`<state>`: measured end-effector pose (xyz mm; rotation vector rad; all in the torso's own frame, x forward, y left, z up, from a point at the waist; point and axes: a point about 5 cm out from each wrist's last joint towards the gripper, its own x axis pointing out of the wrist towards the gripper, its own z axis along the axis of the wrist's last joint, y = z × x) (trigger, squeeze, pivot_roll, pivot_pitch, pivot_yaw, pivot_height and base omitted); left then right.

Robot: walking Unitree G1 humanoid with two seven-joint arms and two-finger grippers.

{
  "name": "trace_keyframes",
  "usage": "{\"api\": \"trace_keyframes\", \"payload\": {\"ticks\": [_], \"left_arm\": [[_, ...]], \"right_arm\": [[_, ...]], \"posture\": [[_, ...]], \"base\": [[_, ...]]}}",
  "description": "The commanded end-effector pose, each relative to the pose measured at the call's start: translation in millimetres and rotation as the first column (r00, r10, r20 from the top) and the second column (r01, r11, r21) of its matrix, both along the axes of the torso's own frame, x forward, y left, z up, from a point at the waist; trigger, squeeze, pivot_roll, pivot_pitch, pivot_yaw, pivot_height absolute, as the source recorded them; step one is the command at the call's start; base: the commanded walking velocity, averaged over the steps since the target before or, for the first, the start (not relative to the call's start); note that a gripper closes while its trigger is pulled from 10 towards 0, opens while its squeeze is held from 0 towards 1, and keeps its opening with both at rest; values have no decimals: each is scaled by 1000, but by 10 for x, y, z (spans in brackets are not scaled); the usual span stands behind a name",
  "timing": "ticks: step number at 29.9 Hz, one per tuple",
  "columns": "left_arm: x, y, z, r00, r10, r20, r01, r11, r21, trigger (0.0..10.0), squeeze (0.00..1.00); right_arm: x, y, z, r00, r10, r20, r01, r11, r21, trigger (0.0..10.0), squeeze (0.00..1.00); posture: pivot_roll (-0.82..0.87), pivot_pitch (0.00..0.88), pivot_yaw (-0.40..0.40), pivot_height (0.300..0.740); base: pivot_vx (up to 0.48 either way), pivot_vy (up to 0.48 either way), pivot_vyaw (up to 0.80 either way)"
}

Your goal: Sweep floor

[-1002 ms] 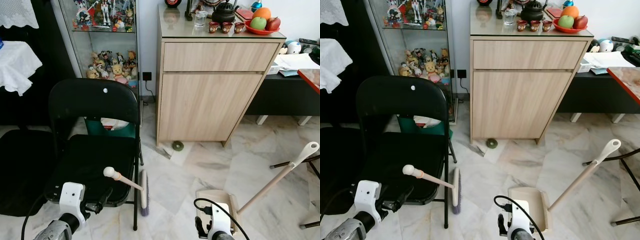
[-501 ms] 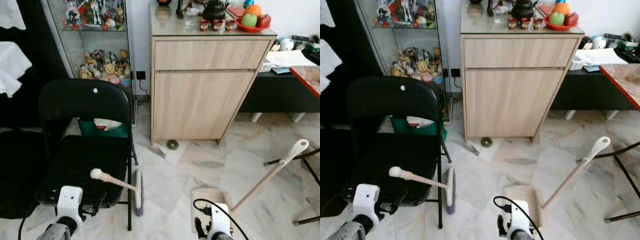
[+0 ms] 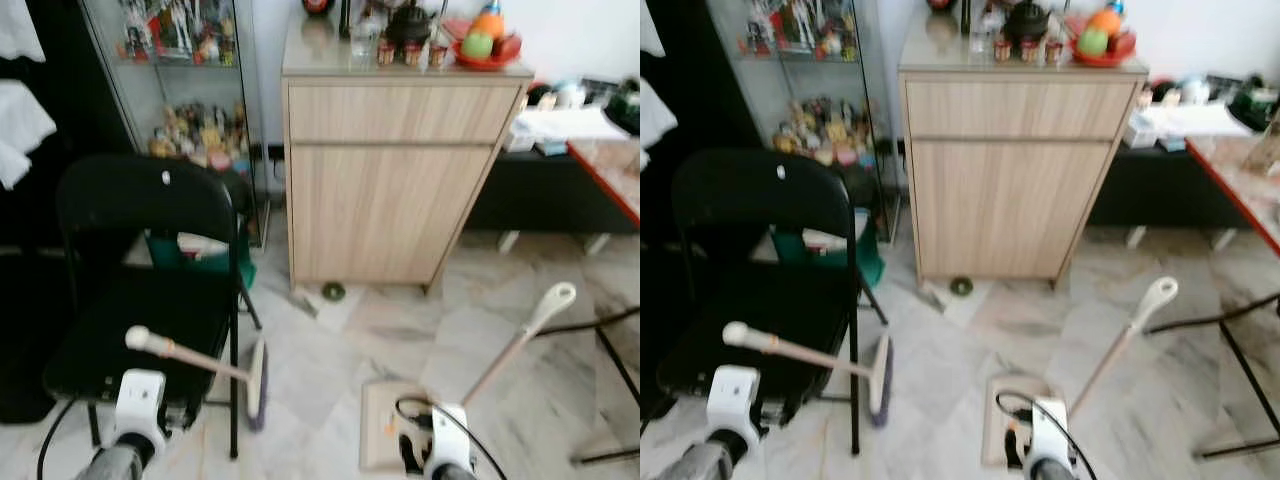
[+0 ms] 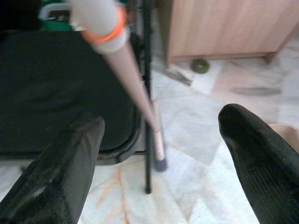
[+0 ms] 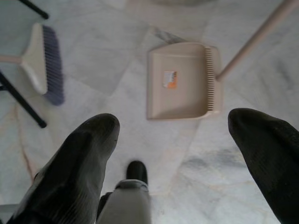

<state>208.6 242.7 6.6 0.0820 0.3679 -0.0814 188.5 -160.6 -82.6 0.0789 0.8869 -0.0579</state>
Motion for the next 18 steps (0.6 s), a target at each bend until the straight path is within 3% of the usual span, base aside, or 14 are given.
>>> {"api": "trace_keyframes", "payload": {"ticks": [1, 5, 13, 18], "left_arm": [[-7, 92, -2, 1000, 23, -6, -22, 998, 53, 10000, 0], [27, 123, 3, 998, 55, 1, -55, 995, 88, 10000, 0], [202, 29, 113, 993, 76, 85, -74, 997, -29, 10000, 0], [263, -11, 140, 995, 48, 92, -46, 999, -20, 10000, 0]], "right_arm": [[-10, 45, -7, 1000, 3, -4, -3, 1000, 10, 10000, 0], [-12, 46, -9, 1000, 4, -5, -4, 1000, 11, 10000, 0], [-14, 52, -10, 1000, 6, -5, -6, 1000, 11, 10000, 0], [-11, 54, -8, 1000, 5, -4, -5, 1000, 11, 10000, 0]], "posture": [[0, 33, -45, 740], [0, 33, -45, 740], [-5, 30, -47, 740], [-6, 28, -47, 740]], "base": [[0, 0, 0], [0, 0, 0], [0, 0, 0], [0, 0, 0]]}}
